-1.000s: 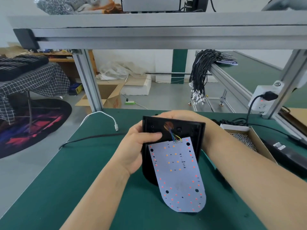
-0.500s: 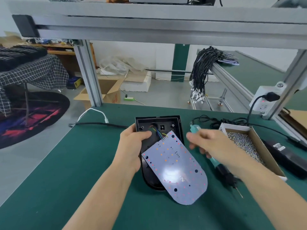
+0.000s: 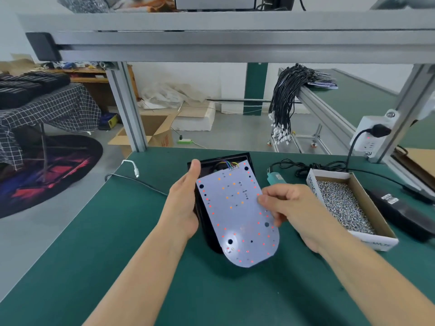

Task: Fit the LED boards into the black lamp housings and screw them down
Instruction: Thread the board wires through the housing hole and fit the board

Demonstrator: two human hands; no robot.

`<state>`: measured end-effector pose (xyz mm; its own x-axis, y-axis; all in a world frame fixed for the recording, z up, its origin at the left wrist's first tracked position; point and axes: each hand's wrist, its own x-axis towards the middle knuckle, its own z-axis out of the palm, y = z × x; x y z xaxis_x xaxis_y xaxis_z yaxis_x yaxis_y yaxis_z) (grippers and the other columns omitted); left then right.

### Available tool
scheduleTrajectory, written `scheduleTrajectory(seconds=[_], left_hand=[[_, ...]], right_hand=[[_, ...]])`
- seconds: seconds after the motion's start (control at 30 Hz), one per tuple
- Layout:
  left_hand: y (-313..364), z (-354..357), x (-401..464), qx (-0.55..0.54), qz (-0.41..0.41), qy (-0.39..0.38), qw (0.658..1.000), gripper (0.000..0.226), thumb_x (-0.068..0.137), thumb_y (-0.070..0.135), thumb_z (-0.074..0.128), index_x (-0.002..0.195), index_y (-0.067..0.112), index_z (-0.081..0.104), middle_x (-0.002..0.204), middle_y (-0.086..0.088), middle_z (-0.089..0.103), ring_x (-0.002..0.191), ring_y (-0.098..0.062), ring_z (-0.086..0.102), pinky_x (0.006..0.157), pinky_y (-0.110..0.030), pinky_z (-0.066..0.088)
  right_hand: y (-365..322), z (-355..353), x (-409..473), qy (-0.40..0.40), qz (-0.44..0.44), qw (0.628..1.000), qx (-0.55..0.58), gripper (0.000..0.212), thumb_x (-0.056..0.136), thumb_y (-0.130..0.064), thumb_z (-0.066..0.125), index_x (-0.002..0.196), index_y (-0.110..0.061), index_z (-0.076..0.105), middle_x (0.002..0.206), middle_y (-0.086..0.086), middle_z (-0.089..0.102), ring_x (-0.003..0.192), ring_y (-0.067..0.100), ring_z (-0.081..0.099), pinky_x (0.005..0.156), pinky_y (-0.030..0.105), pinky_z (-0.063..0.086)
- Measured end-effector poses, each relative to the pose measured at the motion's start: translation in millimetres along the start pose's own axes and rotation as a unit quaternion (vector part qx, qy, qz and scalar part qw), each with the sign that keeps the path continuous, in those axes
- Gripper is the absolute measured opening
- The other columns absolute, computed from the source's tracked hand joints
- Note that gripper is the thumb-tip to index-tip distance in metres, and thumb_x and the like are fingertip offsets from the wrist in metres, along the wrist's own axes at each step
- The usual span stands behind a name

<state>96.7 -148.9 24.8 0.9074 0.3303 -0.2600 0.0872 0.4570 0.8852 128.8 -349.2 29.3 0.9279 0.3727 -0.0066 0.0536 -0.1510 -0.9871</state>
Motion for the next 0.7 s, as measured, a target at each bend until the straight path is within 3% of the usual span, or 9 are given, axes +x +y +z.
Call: scheduleTrajectory(seconds=[0.1, 0.17, 0.4, 0.5, 0.6, 0.7], left_hand=[[0.6, 1.3, -2.0, -0.021, -0.01, -0.009, 1.0, 0.065, 0.08, 0.066, 0.05, 0.115, 0.014, 0.069, 0.11, -0.006, 0.073, 0.101, -0.024, 0.07, 0.091, -0.04, 0.053], [-1.6, 3.8, -3.3, -0.038, 0.0, -0.018, 0.999, 0.071, 0.073, 0.069, 0.049, 0.117, 0.017, 0.068, 0.113, -0.003, 0.072, 0.106, -0.021, 0.068, 0.097, -0.04, 0.049], [-5.7, 3.2, 1.9, 0.004, 0.059, -0.008, 0.998, 0.052, 0.091, 0.061, 0.043, 0.095, 0.019, 0.073, 0.102, -0.001, 0.075, 0.09, -0.015, 0.07, 0.088, -0.037, 0.05], [-5.4, 7.6, 6.3, -0.025, 0.085, 0.028, 0.996, 0.05, 0.093, 0.057, 0.045, 0.088, 0.014, 0.071, 0.087, 0.0, 0.077, 0.076, -0.012, 0.072, 0.063, -0.024, 0.055], [-5.3, 15.4, 9.9, -0.024, 0.099, 0.024, 0.994, 0.05, 0.094, 0.056, 0.046, 0.088, 0.011, 0.066, 0.082, 0.001, 0.076, 0.071, -0.014, 0.072, 0.054, -0.023, 0.055], [-2.3, 16.0, 12.0, -0.026, 0.098, 0.015, 0.995, 0.05, 0.093, 0.057, 0.048, 0.084, 0.012, 0.069, 0.081, 0.0, 0.076, 0.069, -0.014, 0.072, 0.051, -0.024, 0.055]], right_hand=[[2.8, 11.7, 5.1, 0.043, -0.016, 0.999, 0.009, 0.016, 0.087, -0.005, 0.066, 0.072, -0.01, 0.071, 0.05, -0.004, 0.05, 0.043, 0.011, 0.042, 0.046, 0.017, 0.041], [3.4, 17.5, 9.7, 0.076, -0.038, 0.996, 0.008, 0.019, 0.088, -0.005, 0.065, 0.072, -0.015, 0.071, 0.05, -0.006, 0.053, 0.043, 0.009, 0.046, 0.048, 0.02, 0.046], [8.3, 26.6, 16.5, 0.135, -0.103, 0.976, -0.134, 0.018, 0.088, -0.007, 0.064, 0.072, -0.015, 0.067, 0.047, -0.009, 0.057, 0.045, 0.009, 0.053, 0.056, 0.021, 0.049], [10.4, 25.6, 17.4, 0.18, -0.125, 0.951, -0.22, 0.012, 0.086, -0.011, 0.067, 0.075, -0.01, 0.069, 0.057, -0.004, 0.064, 0.057, 0.017, 0.062, 0.065, 0.027, 0.048], [12.0, 28.3, 19.7, 0.176, -0.097, 0.961, -0.191, 0.015, 0.086, -0.008, 0.067, 0.071, -0.011, 0.066, 0.054, -0.007, 0.062, 0.057, 0.013, 0.065, 0.061, 0.019, 0.047], [9.6, 26.9, 20.0, 0.141, -0.077, 0.976, -0.147, 0.015, 0.088, -0.005, 0.065, 0.073, -0.008, 0.066, 0.056, -0.001, 0.062, 0.05, 0.004, 0.063, 0.062, 0.022, 0.051]])
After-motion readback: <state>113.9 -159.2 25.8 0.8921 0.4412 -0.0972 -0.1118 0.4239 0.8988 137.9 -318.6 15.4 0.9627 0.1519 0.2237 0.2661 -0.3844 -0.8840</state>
